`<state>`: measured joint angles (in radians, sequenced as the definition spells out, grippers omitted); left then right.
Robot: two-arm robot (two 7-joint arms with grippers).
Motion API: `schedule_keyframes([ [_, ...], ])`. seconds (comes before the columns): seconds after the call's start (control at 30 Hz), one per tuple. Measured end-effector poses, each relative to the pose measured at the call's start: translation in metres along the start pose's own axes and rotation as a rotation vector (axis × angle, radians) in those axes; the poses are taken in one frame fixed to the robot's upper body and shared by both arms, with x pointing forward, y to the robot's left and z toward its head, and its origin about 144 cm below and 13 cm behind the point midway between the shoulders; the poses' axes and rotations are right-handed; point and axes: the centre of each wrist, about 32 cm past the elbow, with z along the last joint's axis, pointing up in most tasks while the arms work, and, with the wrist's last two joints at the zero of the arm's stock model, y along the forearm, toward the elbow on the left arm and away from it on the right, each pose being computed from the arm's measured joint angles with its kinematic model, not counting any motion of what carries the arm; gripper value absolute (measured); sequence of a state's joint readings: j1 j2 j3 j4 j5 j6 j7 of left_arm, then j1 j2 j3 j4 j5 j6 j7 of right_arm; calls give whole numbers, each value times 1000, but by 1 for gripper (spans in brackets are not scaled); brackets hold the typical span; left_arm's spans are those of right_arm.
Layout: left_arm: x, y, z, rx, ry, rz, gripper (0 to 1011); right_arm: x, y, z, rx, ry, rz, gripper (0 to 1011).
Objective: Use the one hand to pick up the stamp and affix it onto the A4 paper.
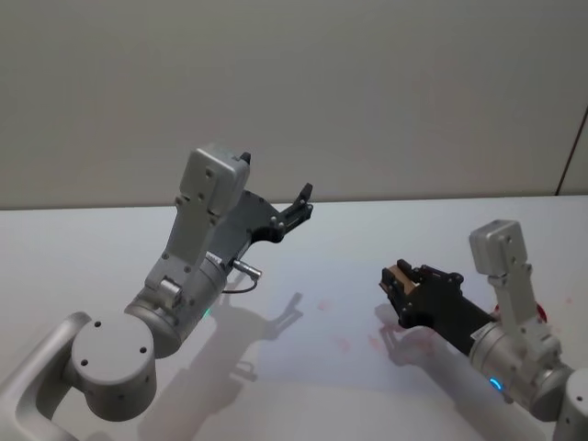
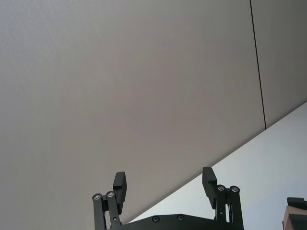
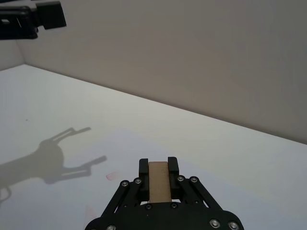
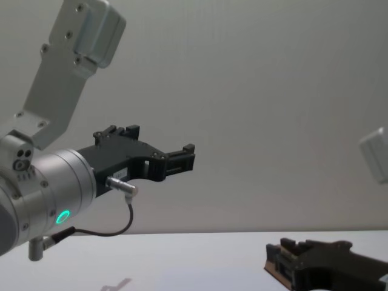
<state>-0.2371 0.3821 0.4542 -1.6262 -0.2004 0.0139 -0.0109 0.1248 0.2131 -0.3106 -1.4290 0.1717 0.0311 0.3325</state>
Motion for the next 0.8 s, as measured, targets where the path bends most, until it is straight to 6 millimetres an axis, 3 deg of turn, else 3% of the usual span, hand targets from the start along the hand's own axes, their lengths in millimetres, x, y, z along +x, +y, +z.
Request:
schedule_keyframes([
  [0.8,0,0,0,0,0,0,1001,-3,19,-25,-79,14,-1,216],
])
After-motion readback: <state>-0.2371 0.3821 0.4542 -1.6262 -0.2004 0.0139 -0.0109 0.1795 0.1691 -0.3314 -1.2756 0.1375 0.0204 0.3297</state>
